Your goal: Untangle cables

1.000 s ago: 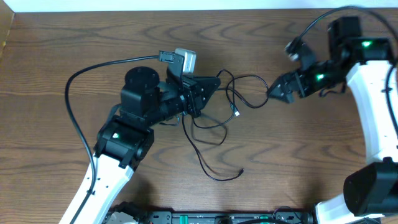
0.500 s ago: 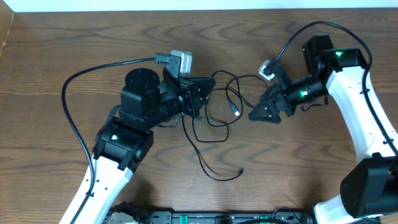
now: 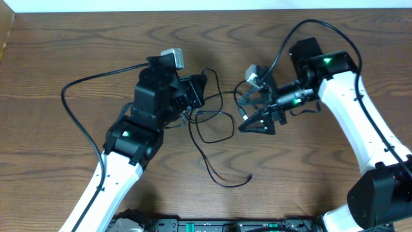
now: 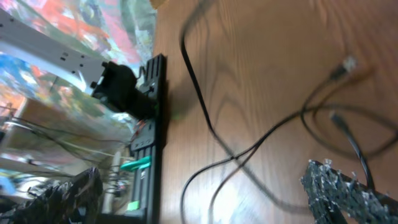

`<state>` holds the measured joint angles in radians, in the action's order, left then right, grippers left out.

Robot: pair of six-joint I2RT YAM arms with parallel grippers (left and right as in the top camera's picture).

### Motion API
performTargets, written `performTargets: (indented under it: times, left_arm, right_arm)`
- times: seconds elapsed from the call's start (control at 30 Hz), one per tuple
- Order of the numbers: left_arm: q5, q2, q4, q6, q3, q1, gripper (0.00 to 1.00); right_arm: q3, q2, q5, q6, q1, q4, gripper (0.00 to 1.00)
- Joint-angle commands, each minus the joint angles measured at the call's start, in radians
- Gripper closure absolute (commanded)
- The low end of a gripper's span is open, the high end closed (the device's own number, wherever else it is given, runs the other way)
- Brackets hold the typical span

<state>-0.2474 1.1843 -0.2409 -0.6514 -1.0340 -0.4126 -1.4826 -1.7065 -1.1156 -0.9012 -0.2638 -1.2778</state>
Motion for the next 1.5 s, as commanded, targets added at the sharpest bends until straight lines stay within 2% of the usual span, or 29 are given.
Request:
performTargets:
  times: [0.0, 0.17, 0.33, 0.47, 0.9, 1.13, 1.23, 1.47]
  left_arm:
    - [0.026, 0.038, 0.026, -0.132, 0.001, 0.001, 0.92]
    - [0.005, 0.048, 0.130, -0.160, 0.001, 0.001, 0.92]
    - [0.005, 0.048, 0.188, -0.199, 0.001, 0.001, 0.92]
    - [0.021, 0.048, 0.205, -0.212, 0.001, 0.001, 0.92]
    - [0.105, 0.050, 0.241, -0.403, 0.001, 0.002, 0.92]
    - [0.175, 0.051, 0.258, -0.492, 0.001, 0.002, 0.92]
    - [0.208, 0.053, 0.258, -0.531, 0.001, 0.002, 0.92]
    - [0.207, 0.098, 0.259, -0.659, 0.001, -0.013, 0.92]
  right_arm:
    - [0.005, 0.003, -0.015, 0.106, -0.033, 0.090, 0.01]
    - [0.006, 0.003, 0.167, 0.405, -0.058, 0.257, 0.01]
    - [0.007, 0.003, 0.320, 0.547, -0.091, 0.322, 0.01]
    - [0.008, 0.003, 0.324, 0.576, -0.121, 0.383, 0.01]
    - [0.008, 0.003, 0.285, 0.647, -0.146, 0.474, 0.01]
    - [0.008, 0.003, 0.199, 0.642, -0.146, 0.478, 0.01]
    - [0.008, 0.003, 0.120, 0.591, -0.143, 0.477, 0.01]
    - [0.008, 0.003, 0.088, 0.563, -0.144, 0.477, 0.01]
